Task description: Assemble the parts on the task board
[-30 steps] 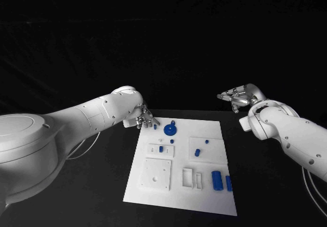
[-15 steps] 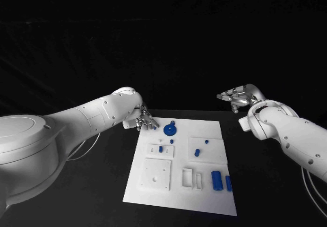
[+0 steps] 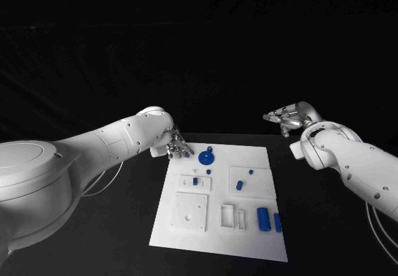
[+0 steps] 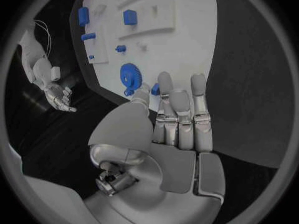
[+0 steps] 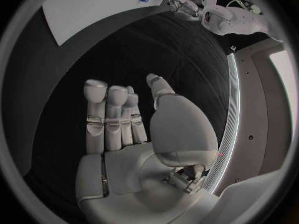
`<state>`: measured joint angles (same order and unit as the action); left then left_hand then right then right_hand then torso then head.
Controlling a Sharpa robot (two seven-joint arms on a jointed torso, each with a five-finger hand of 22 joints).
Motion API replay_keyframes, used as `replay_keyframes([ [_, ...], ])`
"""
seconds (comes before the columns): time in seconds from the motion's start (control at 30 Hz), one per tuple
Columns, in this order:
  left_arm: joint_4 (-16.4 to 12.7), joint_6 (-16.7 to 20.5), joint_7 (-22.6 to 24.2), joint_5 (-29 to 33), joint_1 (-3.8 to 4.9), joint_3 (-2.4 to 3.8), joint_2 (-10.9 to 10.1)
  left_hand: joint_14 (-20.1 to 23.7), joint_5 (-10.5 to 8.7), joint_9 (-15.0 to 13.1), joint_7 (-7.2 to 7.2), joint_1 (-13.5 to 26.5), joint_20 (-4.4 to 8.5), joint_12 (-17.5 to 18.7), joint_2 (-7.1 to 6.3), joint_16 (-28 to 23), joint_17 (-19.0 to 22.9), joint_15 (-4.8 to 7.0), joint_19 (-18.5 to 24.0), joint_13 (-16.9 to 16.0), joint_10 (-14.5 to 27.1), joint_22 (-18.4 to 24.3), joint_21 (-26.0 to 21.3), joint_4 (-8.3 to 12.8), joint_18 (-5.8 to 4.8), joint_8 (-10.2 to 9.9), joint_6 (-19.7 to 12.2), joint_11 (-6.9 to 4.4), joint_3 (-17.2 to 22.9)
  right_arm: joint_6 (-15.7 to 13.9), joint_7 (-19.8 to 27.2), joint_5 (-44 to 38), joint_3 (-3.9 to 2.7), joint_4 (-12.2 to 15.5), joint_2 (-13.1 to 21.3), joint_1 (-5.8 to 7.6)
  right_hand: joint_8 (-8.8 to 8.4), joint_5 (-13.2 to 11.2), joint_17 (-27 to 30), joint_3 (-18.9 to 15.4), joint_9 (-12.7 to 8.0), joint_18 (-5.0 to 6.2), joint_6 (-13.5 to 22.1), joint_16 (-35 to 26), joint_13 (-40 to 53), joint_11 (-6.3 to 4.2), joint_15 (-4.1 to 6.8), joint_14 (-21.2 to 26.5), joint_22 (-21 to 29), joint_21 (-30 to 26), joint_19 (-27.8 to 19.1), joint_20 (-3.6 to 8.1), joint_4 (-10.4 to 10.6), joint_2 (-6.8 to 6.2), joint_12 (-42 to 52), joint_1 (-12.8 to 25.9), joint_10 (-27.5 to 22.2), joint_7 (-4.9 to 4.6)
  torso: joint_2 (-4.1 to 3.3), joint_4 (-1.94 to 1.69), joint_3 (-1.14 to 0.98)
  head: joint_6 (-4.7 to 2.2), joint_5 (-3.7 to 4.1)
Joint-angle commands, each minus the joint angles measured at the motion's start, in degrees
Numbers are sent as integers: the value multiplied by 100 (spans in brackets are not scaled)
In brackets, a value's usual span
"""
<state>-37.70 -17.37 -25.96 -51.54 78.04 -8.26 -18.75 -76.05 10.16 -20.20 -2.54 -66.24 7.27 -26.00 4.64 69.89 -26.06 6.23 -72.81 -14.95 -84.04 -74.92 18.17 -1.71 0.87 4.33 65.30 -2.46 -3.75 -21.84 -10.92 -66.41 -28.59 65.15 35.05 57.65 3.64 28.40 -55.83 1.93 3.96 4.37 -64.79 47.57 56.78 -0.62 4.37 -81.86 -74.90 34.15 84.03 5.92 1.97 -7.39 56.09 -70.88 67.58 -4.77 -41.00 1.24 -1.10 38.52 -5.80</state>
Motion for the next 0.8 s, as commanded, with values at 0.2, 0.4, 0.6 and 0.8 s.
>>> replay_keyframes([
  [0.2, -12, 113, 137, 108, -9, -2, -2, 22, 13, 13, 10, -43, 4, -5, 77, 14, 9, 3, 21, -7, -170, -101, 11, 73, -50, -32, -12, 23, 5, 60, 46, -2, -2, 3, -7, 1, -4, 17, 6, 28, -6, 110, 37, -21, -7, -7, 3, 20, -392, -23, 216, -46, -10, 2, -20, 22, -45, 5, 0, 0, 2, 1, 8],
  [0.4, -20, 134, 141, 136, -9, -1, -10, 21, 36, 9, 27, -132, 8, -1, 178, 14, 12, 7, 21, -6, -169, -101, 9, 125, -52, -26, 13, 16, 57, 67, 38, -3, -2, 1, -5, 2, -4, 23, 1, 33, -6, 109, 32, -17, -3, -9, 4, 19, -394, -15, 218, -45, -15, 7, -14, 16, -42, 7, -1, -1, 0, 3, 7],
  [0.6, -22, 95, 123, 224, -9, 0, -11, 28, 250, -65, 56, -297, 15, 17, 398, 6, 20, 15, 26, 2, -157, -101, 4, 263, -59, -8, 34, 8, 191, 83, 23, -10, -2, -5, -6, 2, -5, 27, 3, 47, -6, 109, 31, -19, 0, -11, 4, 20, -394, -19, 217, -45, -20, 14, -11, 8, -40, 7, 1, -2, 2, 5, 13],
  [0.8, -19, 96, 108, 336, -9, 1, -3, 29, 597, -307, 97, -461, 30, 27, 528, 13, 19, 28, 31, 7, -158, -105, 10, 500, -70, 159, 33, -14, 354, 102, 15, -12, -2, -12, -10, 2, -5, 42, 3, 71, -7, 109, 28, -20, -1, -11, 5, 20, -395, -15, 218, -44, -23, 21, -13, 3, -43, 8, 1, -2, -1, 2, 9],
])
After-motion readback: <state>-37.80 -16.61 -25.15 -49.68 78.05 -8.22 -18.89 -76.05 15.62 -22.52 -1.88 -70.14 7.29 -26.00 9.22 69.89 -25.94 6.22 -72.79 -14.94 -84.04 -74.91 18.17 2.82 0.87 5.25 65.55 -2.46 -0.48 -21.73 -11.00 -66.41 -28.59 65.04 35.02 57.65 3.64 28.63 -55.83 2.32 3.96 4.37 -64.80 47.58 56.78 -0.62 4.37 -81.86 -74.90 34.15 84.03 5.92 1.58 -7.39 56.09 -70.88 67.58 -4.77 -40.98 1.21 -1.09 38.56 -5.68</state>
